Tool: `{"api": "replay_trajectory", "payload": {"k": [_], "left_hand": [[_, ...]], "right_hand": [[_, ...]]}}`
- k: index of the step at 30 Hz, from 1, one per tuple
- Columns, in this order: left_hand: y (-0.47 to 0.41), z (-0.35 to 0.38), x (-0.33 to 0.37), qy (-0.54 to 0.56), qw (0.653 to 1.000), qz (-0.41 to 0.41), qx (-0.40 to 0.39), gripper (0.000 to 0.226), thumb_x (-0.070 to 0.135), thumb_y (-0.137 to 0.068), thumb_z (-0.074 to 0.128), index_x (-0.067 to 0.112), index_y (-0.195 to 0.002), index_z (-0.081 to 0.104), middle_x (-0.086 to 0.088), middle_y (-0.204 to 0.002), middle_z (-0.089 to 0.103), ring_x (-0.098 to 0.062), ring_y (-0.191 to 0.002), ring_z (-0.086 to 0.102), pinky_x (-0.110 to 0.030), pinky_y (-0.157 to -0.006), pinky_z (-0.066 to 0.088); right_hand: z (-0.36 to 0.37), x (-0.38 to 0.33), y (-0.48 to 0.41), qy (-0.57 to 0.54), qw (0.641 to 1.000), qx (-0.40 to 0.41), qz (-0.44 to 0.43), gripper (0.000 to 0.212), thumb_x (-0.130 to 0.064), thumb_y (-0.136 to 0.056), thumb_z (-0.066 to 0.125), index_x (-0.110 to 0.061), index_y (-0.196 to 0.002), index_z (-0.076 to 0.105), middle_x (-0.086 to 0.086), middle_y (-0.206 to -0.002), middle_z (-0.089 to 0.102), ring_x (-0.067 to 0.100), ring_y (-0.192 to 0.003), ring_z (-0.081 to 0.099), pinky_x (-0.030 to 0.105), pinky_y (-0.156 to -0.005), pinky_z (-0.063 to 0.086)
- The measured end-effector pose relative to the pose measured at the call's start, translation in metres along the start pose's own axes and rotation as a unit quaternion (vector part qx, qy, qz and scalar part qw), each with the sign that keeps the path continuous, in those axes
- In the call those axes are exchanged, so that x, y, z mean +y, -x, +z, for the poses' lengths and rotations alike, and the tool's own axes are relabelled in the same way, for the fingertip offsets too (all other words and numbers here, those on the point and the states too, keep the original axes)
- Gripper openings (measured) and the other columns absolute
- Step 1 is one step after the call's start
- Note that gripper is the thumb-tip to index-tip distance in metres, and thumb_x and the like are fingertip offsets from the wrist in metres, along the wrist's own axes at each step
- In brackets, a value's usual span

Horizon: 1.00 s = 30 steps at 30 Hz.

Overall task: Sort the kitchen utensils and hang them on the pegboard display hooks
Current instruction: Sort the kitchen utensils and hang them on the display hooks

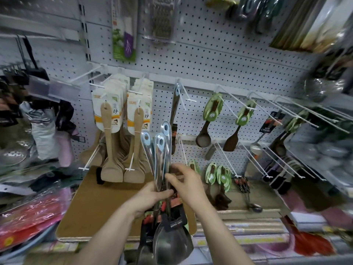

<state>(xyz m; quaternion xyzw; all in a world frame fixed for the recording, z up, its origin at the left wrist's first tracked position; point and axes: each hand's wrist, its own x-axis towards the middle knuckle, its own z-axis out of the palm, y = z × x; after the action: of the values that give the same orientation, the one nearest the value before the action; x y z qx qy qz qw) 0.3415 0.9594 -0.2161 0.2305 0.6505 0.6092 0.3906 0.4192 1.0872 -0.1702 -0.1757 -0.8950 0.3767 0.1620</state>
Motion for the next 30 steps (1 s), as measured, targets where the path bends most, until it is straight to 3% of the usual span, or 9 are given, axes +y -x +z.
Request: {"api": "replay_trajectory", "payload": {"k": [3, 8, 13, 18, 20, 23, 26, 28, 30], "left_hand": [[0.004, 0.008, 0.008, -0.020, 0.999, 0.028, -0.016, 0.021, 0.009, -0.088, 0.067, 0.014, -0.108, 0.064, -0.001, -0.098, 0.074, -0.015, -0.095, 0.069, -0.019, -0.075, 0.051], [0.008, 0.020, 0.015, -0.046, 0.997, 0.043, -0.034, 0.014, 0.011, -0.092, 0.062, 0.018, -0.104, 0.061, 0.002, -0.099, 0.072, -0.008, -0.095, 0.068, -0.013, -0.073, 0.050], [0.009, 0.037, 0.014, -0.056, 0.994, 0.061, -0.066, 0.015, 0.014, -0.096, 0.054, 0.021, -0.109, 0.060, 0.005, -0.103, 0.071, -0.003, -0.096, 0.066, -0.017, -0.083, 0.051], [0.006, 0.043, 0.007, -0.064, 0.994, 0.043, -0.077, 0.020, 0.027, -0.095, 0.055, 0.028, -0.115, 0.057, 0.005, -0.115, 0.068, -0.009, -0.111, 0.062, -0.023, -0.096, 0.047], [0.005, 0.047, 0.006, -0.072, 0.994, 0.040, -0.076, 0.014, 0.027, -0.096, 0.055, 0.030, -0.110, 0.058, 0.005, -0.112, 0.068, -0.010, -0.109, 0.063, -0.022, -0.094, 0.048], [0.004, 0.050, 0.004, -0.086, 0.993, 0.032, -0.074, 0.012, 0.031, -0.095, 0.056, 0.025, -0.105, 0.059, 0.007, -0.096, 0.070, -0.011, -0.095, 0.065, -0.018, -0.082, 0.050], [-0.001, 0.051, 0.002, -0.096, 0.993, 0.015, -0.073, 0.039, 0.047, -0.087, 0.062, 0.018, -0.112, 0.061, 0.004, -0.091, 0.073, -0.012, -0.087, 0.067, -0.035, -0.090, 0.052], [-0.009, 0.056, 0.002, -0.090, 0.994, 0.004, -0.067, 0.038, 0.045, -0.087, 0.063, 0.016, -0.111, 0.059, 0.002, -0.095, 0.071, -0.011, -0.090, 0.066, -0.029, -0.085, 0.053], [-0.015, 0.064, 0.005, -0.097, 0.994, 0.014, -0.042, 0.015, 0.033, -0.091, 0.061, 0.021, -0.098, 0.055, 0.007, -0.089, 0.066, -0.006, -0.085, 0.063, -0.014, -0.071, 0.049]], "right_hand": [[0.004, -0.005, 0.003, -0.048, 0.998, 0.028, 0.030, 0.022, -0.032, -0.087, 0.070, -0.024, -0.107, 0.072, -0.010, -0.093, 0.073, 0.003, -0.085, 0.067, 0.027, -0.078, 0.055], [-0.002, -0.001, 0.013, -0.120, 0.989, 0.052, 0.075, 0.020, -0.027, -0.084, 0.073, -0.031, -0.101, 0.062, -0.004, -0.096, 0.072, 0.011, -0.082, 0.070, 0.038, -0.079, 0.058], [-0.010, 0.011, 0.024, -0.147, 0.978, 0.096, 0.112, 0.018, -0.018, -0.085, 0.072, -0.020, -0.101, 0.064, 0.010, -0.086, 0.071, 0.028, -0.077, 0.068, 0.048, -0.080, 0.056], [-0.018, 0.018, 0.031, -0.174, 0.973, 0.092, 0.123, 0.021, -0.016, -0.085, 0.073, -0.011, -0.103, 0.064, 0.018, -0.075, 0.060, 0.018, -0.068, 0.056, 0.040, -0.072, 0.052], [-0.020, 0.020, 0.035, -0.174, 0.970, 0.104, 0.130, 0.015, -0.018, -0.085, 0.073, -0.014, -0.092, 0.061, 0.021, -0.074, 0.057, 0.015, -0.069, 0.051, 0.033, -0.071, 0.047], [-0.021, 0.025, 0.038, -0.178, 0.968, 0.120, 0.130, 0.019, -0.025, -0.084, 0.076, -0.012, -0.089, 0.063, 0.008, -0.065, 0.054, 0.012, -0.065, 0.050, 0.029, -0.068, 0.042], [-0.025, 0.032, 0.037, -0.171, 0.967, 0.137, 0.131, 0.025, -0.028, -0.082, 0.077, -0.018, -0.072, 0.057, -0.005, -0.056, 0.054, 0.007, -0.057, 0.047, 0.021, -0.059, 0.037], [-0.029, 0.039, 0.035, -0.162, 0.969, 0.139, 0.128, 0.033, -0.031, -0.082, 0.077, -0.011, -0.072, 0.054, -0.007, -0.056, 0.050, 0.009, -0.057, 0.042, 0.022, -0.057, 0.033], [-0.034, 0.045, 0.030, -0.166, 0.969, 0.134, 0.123, 0.035, -0.034, -0.083, 0.076, -0.007, -0.076, 0.054, -0.001, -0.060, 0.050, 0.010, -0.059, 0.042, 0.026, -0.059, 0.033]]}}
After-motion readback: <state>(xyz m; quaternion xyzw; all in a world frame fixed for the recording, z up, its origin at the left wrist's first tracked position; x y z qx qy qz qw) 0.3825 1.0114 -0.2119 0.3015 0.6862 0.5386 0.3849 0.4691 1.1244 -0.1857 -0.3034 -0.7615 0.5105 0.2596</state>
